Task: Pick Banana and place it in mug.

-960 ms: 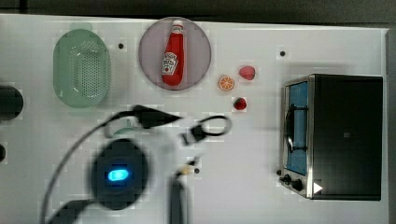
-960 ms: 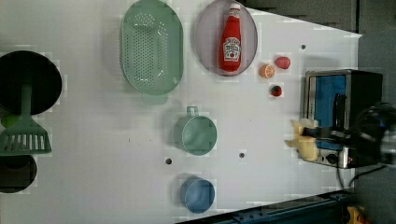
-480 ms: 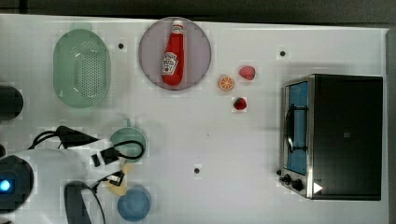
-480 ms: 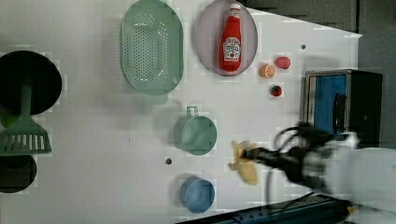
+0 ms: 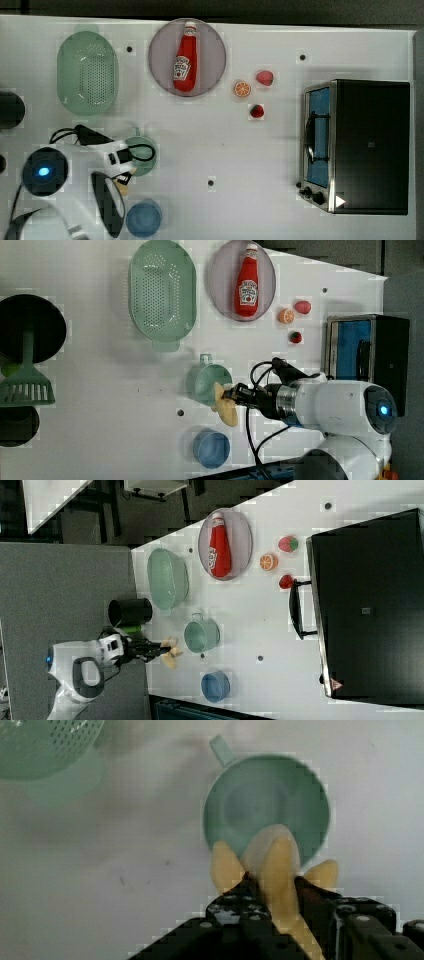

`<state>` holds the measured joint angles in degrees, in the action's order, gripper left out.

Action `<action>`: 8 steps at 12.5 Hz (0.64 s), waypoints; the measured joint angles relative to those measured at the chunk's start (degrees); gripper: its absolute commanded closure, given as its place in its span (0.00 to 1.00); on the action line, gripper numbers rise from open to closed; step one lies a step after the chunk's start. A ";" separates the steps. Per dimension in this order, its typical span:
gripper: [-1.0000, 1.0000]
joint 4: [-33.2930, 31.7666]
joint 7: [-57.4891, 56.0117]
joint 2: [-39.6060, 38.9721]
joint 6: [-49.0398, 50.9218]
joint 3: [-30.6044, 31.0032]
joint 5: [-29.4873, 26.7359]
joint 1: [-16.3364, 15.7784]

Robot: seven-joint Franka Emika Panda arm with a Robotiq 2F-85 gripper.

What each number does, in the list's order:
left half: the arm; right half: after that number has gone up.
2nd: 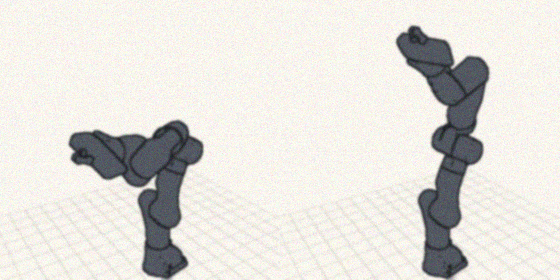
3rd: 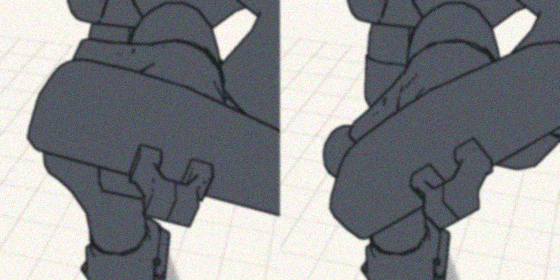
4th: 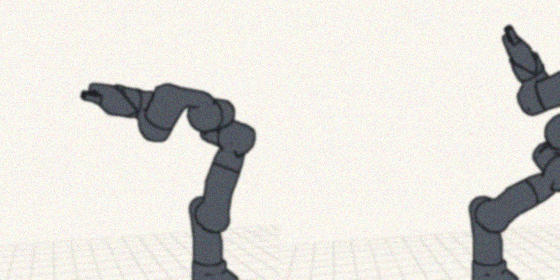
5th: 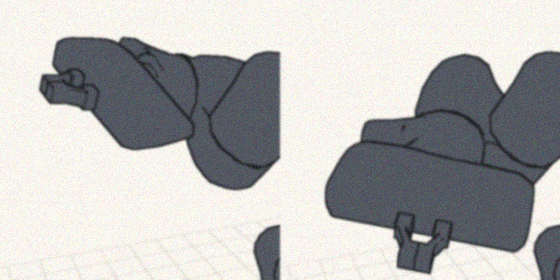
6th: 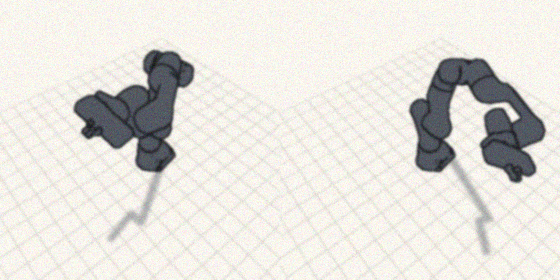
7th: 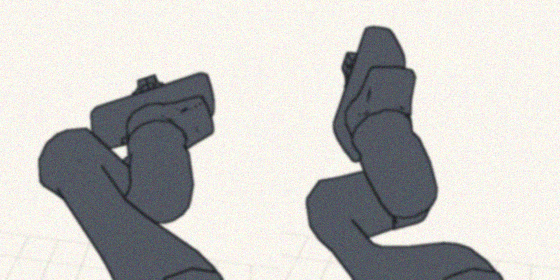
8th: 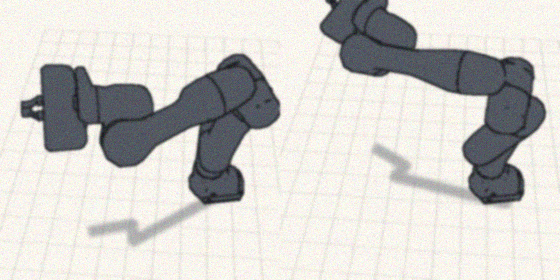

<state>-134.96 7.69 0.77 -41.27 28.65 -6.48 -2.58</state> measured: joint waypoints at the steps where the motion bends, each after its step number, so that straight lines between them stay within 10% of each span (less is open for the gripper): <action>1: 0.59 -0.90 0.00 -1.00 -2.04 -0.73 -0.89 0.09; 6: 0.03 -2.13 0.95 -5.42 -5.29 -3.22 -0.97 1.83; 8: 0.00 -3.25 0.97 -4.36 -5.09 -2.06 -0.97 2.41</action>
<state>-138.20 8.65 -3.59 -46.36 26.59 -7.45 -0.16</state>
